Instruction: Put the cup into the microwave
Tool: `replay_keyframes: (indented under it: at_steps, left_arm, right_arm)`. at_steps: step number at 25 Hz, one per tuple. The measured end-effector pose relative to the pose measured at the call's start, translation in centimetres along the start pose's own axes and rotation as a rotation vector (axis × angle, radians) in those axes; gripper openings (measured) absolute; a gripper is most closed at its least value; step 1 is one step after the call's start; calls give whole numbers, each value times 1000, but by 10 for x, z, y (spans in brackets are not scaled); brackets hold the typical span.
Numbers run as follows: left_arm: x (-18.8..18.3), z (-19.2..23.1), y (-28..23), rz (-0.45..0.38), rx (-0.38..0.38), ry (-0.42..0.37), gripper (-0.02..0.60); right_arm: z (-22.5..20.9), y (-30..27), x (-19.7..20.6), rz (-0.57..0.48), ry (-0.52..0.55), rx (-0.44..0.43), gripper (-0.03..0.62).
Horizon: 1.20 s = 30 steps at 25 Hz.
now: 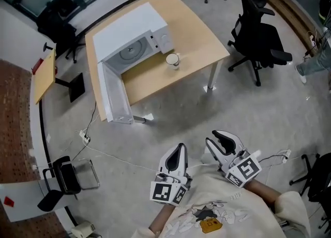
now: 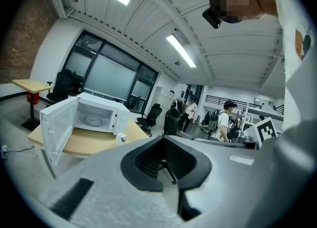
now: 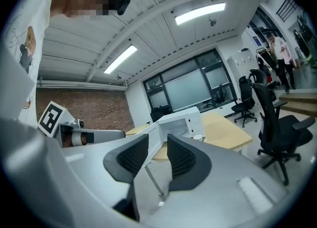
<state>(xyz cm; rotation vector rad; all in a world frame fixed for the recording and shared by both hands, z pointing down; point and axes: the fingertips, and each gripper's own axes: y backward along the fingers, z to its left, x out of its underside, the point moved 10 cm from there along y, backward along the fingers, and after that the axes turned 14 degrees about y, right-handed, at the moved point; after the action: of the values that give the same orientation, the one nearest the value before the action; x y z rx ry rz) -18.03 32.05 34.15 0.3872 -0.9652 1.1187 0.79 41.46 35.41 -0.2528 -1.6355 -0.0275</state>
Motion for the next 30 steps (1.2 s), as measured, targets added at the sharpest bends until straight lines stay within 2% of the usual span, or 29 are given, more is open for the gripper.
replay_keyframes:
  at_steps: [2,4,10,13,17,24,27,30]
  left_arm:
    - [13,-1,-4,1,-16,33,3]
    - [18,1,-8,10,-31,58,3]
    - [2,17,-26,18,-82,92,3]
    - [-11,39,-44,41,-76,92,3]
    - [-43,89,-70,53,-69,119,3]
    - [-128,160,-120,102,32,53,3]
    - [-148,182,-140,140,69,14,3]
    - [-156,193,-163,141,77,-12,3]
  right_arm:
    - [-6,3,5,-2,21,-7,124]
    - [-11,2,10,-8,27,-7,91]
    - [-22,-32,1,19,4,-57,86]
    - [-30,-64,4,40,8,-54,86]
    - [-40,-124,1,61,0,-30,86]
    - [-53,-250,-22,60,132,-26,86]
    - [-57,-291,-33,10,170,1,86]
    - [-69,-314,-33,16,179,7,86]
